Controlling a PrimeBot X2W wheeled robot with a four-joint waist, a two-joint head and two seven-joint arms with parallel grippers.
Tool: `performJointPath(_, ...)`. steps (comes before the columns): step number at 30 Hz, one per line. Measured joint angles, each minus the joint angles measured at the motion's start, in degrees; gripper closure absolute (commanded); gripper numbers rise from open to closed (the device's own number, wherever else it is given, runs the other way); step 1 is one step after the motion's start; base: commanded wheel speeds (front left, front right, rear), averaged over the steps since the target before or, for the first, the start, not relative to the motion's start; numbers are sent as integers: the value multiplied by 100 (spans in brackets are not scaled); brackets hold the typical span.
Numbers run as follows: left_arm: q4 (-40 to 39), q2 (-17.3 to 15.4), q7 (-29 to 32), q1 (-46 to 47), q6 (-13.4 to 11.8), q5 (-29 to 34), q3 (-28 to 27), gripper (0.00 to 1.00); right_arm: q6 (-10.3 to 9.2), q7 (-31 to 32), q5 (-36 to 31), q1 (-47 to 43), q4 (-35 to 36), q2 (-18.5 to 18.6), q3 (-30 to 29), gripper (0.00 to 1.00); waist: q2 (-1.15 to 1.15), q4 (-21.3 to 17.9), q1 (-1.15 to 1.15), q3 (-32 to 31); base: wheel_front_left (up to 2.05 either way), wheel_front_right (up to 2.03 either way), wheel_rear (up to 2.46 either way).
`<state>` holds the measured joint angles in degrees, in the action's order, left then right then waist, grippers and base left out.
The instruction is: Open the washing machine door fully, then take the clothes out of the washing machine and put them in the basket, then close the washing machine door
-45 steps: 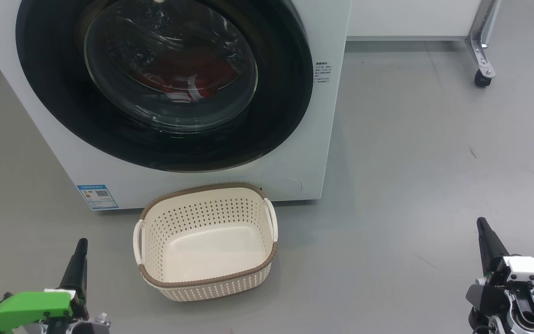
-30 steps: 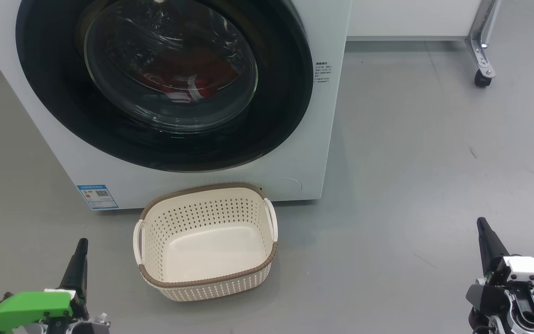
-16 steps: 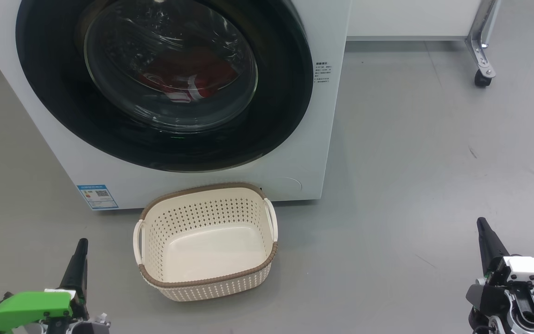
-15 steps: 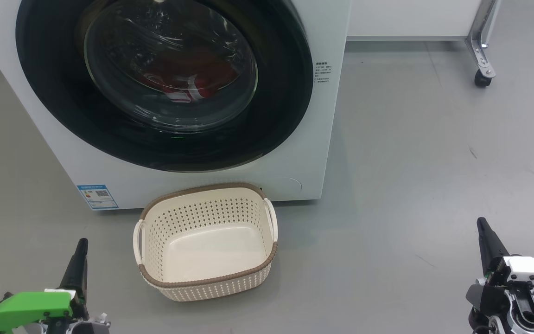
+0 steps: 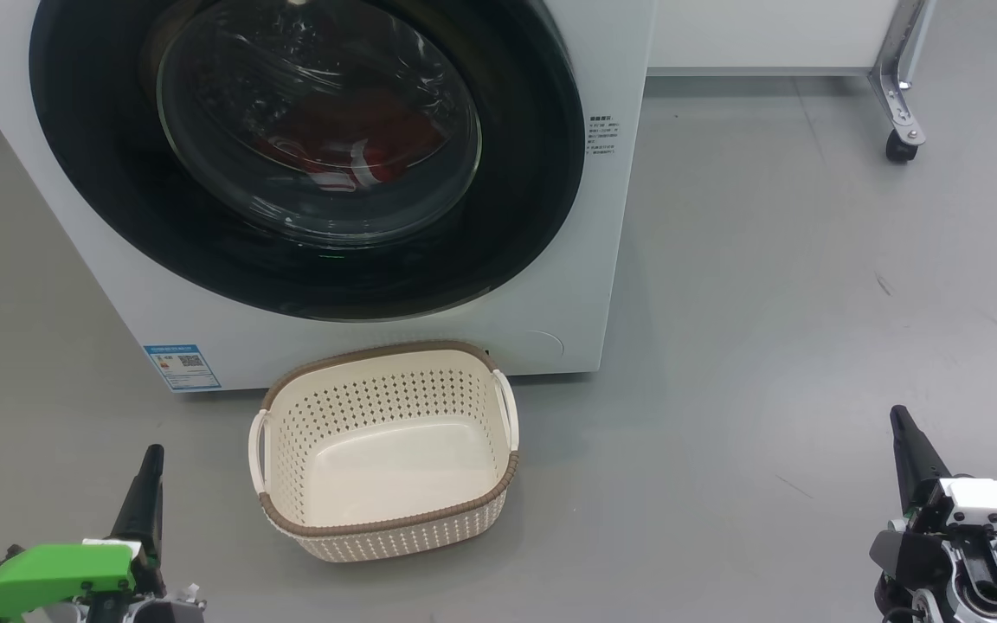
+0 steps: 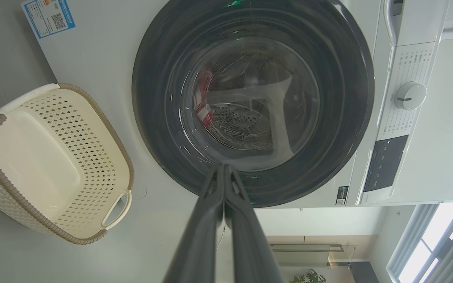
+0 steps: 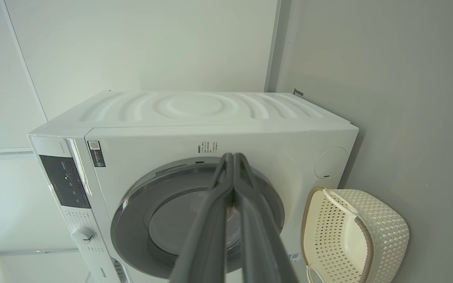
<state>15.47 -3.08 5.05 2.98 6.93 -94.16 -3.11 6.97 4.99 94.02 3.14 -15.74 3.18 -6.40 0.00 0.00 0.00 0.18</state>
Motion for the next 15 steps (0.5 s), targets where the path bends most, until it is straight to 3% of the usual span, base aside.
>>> performJointPath(15,0,1,0,0,0,3,-3,100,0,1,-31,0,0,-4,-3,100,0,0,0,0,0,0,0)
